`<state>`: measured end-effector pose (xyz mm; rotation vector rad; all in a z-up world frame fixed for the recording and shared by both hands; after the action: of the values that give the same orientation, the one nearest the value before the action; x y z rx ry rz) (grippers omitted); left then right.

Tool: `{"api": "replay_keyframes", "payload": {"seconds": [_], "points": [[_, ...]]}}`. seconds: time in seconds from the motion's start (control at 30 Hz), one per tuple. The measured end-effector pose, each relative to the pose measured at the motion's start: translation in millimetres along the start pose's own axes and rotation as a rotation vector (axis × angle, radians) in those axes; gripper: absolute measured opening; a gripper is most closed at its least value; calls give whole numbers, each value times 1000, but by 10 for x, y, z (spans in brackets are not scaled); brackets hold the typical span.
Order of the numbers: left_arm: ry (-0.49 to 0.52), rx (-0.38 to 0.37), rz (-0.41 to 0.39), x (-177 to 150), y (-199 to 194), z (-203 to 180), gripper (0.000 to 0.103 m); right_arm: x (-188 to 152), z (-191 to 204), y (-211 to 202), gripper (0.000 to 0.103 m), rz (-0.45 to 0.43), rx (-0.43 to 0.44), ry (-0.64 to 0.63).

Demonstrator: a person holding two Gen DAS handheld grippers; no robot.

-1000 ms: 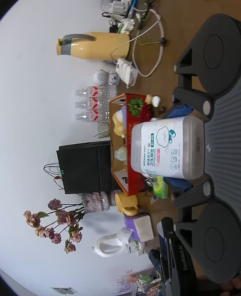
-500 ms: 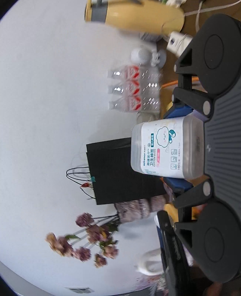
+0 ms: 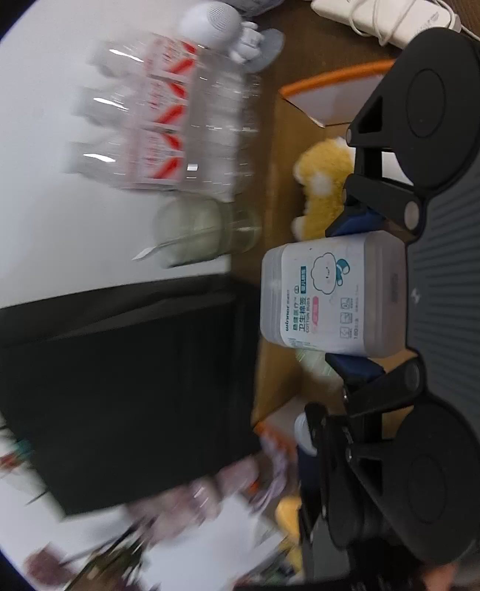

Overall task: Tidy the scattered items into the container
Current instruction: 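Carry the bottle cap and cotton-swab box into the box and release both, then withdraw both grippers from the box toward the green tissue pack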

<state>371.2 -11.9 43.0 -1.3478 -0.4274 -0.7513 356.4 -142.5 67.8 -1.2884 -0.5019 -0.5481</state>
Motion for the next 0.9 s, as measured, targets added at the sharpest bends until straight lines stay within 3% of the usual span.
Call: {"api": "replay_keyframes", "payload": {"seconds": [0.1,0.2,0.4,0.47,0.57,0.73,0.83,0.9], "points": [[-8,13,55,9,137,-47,41,-46,-14,294,63,77,-21,19],[-7,32,56,17,204,-52,41,-73,-135,468,63,138,40,119],[19,35,84,31,250,-133,44,-99,-247,529,68,188,29,158],[-3,27,88,49,218,-104,63,-75,-281,456,75,214,12,164],[-27,-17,113,102,100,-54,71,12,-345,222,88,197,13,182],[-60,-62,165,242,-230,80,89,245,-505,-221,91,189,14,234],[-125,-62,193,313,-489,215,103,314,-561,-418,91,225,-57,185],[-160,-78,230,305,-624,278,103,325,-575,-610,93,226,-126,130]]}}
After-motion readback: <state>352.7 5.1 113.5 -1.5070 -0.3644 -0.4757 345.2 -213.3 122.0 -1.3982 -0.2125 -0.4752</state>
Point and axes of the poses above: each gripper's, at about its wrist camera, not at the fingertips, and y roughly the way its jaws point, z to its left, x to its top, the point moved 4 cm from there along y, roughly the way its jaws point, and after that the axes turned 7 degrees about y, right-handed, at the moved point
